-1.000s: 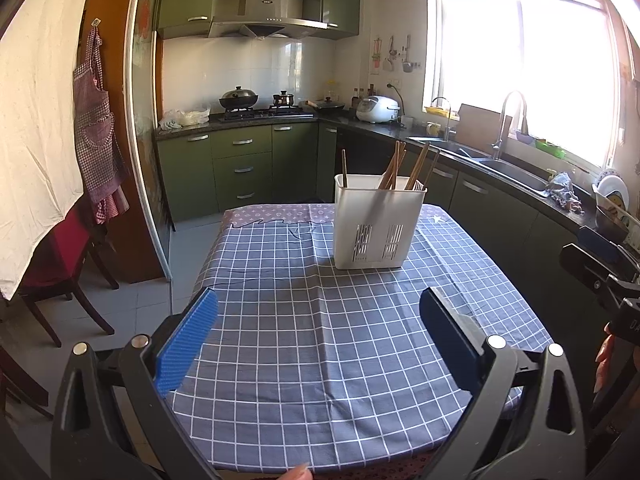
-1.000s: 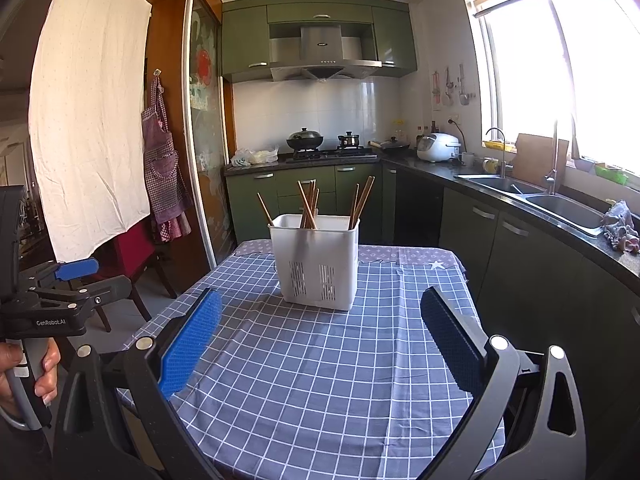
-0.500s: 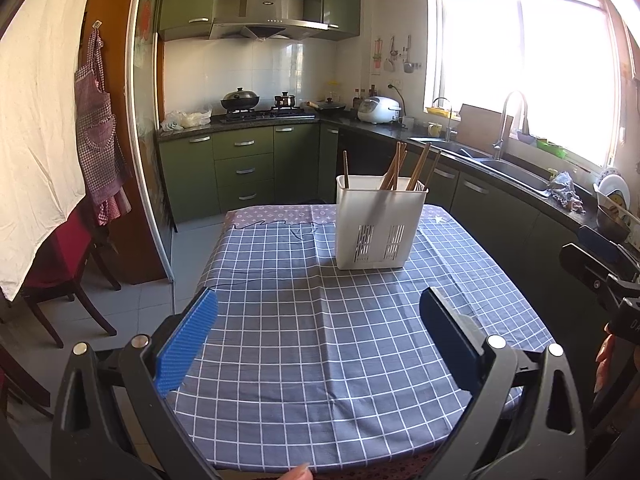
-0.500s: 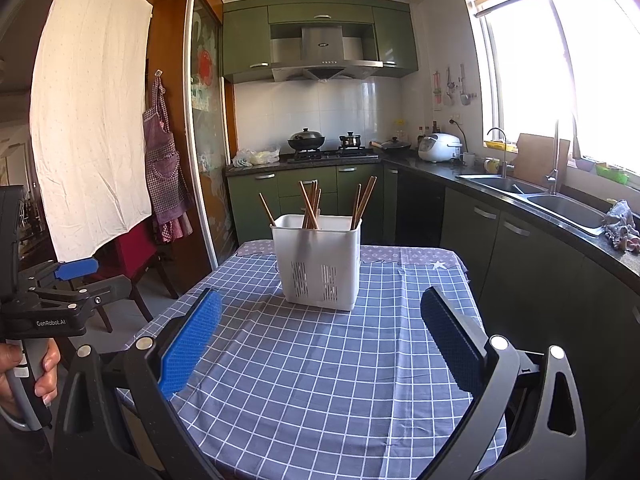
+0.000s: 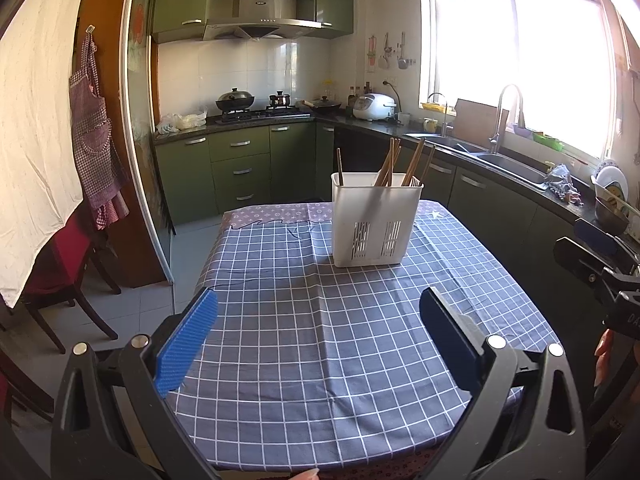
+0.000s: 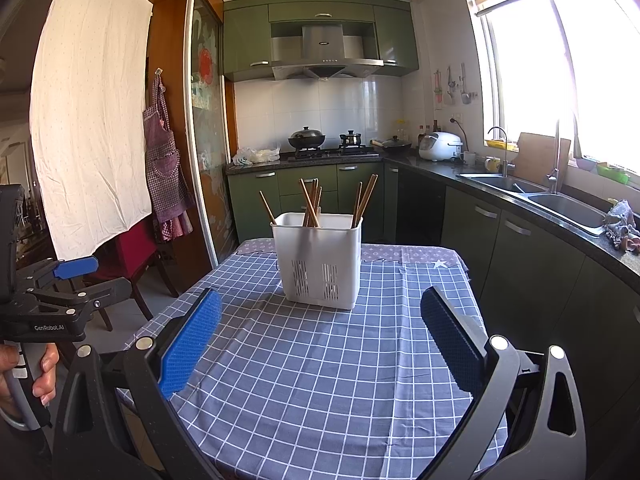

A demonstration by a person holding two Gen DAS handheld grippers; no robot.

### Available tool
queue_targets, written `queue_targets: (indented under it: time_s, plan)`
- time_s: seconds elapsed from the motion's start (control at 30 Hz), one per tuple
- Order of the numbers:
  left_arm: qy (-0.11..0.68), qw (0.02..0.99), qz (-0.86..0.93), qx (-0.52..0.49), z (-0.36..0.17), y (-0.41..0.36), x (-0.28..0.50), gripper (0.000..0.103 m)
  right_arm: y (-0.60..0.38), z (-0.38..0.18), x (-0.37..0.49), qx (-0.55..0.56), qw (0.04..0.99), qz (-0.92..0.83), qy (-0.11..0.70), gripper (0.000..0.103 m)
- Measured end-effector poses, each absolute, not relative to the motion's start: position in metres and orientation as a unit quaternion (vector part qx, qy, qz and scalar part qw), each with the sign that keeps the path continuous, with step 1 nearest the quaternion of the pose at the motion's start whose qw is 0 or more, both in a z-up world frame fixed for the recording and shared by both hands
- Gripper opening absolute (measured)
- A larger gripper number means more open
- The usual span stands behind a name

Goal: Organize utensils

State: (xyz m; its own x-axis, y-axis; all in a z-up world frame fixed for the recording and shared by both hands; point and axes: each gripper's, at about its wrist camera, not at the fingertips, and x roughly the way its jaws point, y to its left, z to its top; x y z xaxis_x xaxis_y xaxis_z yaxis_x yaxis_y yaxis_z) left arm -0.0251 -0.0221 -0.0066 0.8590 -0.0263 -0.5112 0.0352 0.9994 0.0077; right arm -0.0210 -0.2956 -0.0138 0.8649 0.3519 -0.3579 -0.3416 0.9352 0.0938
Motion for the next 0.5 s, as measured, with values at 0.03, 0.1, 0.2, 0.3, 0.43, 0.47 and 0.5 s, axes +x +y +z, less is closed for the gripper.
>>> queue_targets:
  time_s: [0.03, 0.1, 0.2, 0.3, 0.43, 0.47, 0.5]
  plan:
    - [0.265, 0.964, -0.016, 0.008, -0.0070, -0.0221, -0.0250, 0.096, -0.2960, -0.0141, -0.0208, 0.014, 0.965, 0.180, 0.189, 0.098]
    - [0.265, 0.964, -0.014, 0.010, -0.0073, -0.0224, -0.0252, 0.096, -0.2944, -0.0154, -0.0207, 0.014, 0.965, 0.181, 0.189, 0.098]
    - [0.265, 0.964, -0.011, 0.011, -0.0077, -0.0220, -0.0250, 0.096, -0.2934, -0.0160, -0.0211, 0.013, 0.965, 0.182, 0.189, 0.098]
    - [0.265, 0.964, -0.011, 0.011, -0.0073, -0.0215, -0.0250, 0.096, -0.2932, -0.0164, -0.0202, 0.013, 0.965, 0.182, 0.189, 0.098]
    - [0.265, 0.964, -0.010, 0.010, -0.0076, -0.0211, -0.0241, 0.096, -0.2925, -0.0167, -0.0202, 0.012, 0.965, 0.182, 0.191, 0.098]
    - [0.265, 0.964, -0.010, 0.010, -0.0077, -0.0209, -0.0237, 0.096, -0.2922, -0.0167, -0.0204, 0.012, 0.964, 0.182, 0.191, 0.098]
    - [0.265, 0.964, -0.010, 0.010, -0.0077, -0.0209, -0.0237, 0.096, -0.2919, -0.0167, -0.0210, 0.012, 0.964, 0.183, 0.191, 0.098]
